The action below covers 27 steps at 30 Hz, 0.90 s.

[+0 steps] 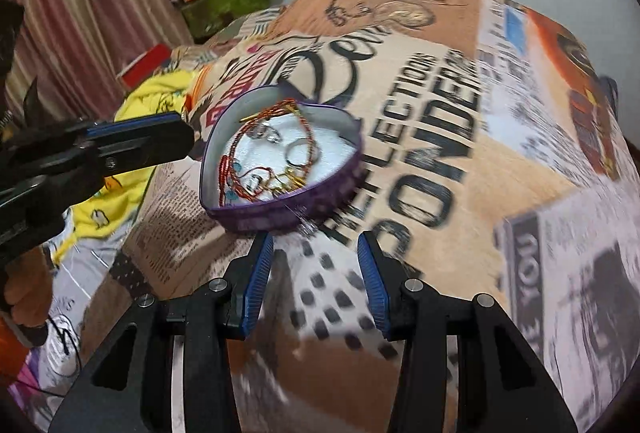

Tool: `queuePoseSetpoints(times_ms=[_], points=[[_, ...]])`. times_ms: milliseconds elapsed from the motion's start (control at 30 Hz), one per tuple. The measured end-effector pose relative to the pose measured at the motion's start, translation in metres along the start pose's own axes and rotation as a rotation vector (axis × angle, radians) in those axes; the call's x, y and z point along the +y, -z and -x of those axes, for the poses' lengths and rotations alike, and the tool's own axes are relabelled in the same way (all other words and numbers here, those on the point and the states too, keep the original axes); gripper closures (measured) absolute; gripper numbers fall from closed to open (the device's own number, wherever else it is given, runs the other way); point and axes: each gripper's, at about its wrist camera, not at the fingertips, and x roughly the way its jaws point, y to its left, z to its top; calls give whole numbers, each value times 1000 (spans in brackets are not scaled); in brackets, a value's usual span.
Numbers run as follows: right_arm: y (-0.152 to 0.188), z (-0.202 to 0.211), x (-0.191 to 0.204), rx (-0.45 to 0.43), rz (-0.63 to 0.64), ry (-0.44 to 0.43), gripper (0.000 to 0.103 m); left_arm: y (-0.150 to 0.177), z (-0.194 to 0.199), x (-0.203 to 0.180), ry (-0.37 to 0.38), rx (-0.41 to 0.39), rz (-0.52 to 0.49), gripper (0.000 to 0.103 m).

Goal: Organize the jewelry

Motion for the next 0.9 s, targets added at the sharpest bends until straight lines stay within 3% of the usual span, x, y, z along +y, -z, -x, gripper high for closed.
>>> queuePoseSetpoints(times_ms=[100,267,333,900], points=[[-2,-9,2,20,34,0,76,0,-2,4,4,-1,6,97],[-2,-10,5,4,69,5,85,2,-3,10,11,-3,21,97],[-1,-11,4,-2,72,6,93,3,-4,11,11,-2,26,97],[-9,29,6,-101,21,-13,94,0,3,17,2,-22,50,97]])
